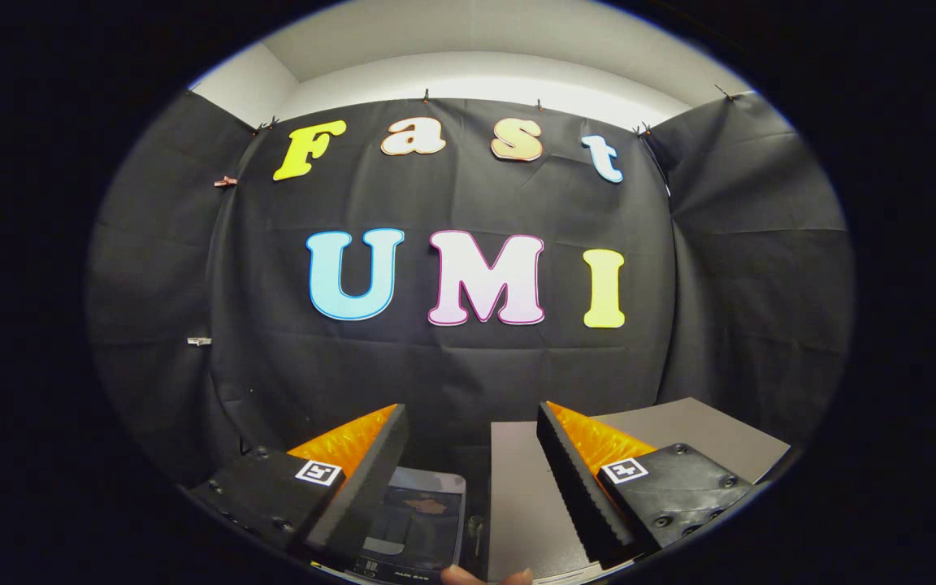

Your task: Put the clothes into the washing machine and then close the washing machine lid.

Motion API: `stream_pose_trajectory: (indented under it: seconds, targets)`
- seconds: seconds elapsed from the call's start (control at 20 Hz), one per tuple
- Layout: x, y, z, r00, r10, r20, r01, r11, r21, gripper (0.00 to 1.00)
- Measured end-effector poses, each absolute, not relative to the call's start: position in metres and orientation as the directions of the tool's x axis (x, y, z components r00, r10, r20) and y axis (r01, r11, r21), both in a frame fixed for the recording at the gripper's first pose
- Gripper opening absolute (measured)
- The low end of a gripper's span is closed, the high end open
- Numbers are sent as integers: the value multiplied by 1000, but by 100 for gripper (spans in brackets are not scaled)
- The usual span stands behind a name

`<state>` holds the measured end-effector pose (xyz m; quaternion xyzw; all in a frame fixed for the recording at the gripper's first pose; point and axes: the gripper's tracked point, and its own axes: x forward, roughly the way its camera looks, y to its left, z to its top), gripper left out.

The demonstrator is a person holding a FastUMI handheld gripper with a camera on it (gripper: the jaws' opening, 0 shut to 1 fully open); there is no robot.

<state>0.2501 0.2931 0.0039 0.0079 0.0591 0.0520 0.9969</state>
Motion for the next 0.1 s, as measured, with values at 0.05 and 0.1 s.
stream_pose_trajectory:
  seconds: [0.05,0.1]
  targets:
    - [250,293,5,988,106,-115,-104,994,22,100]
    - [250,293,5,988,105,-115,-103,994,21,100]
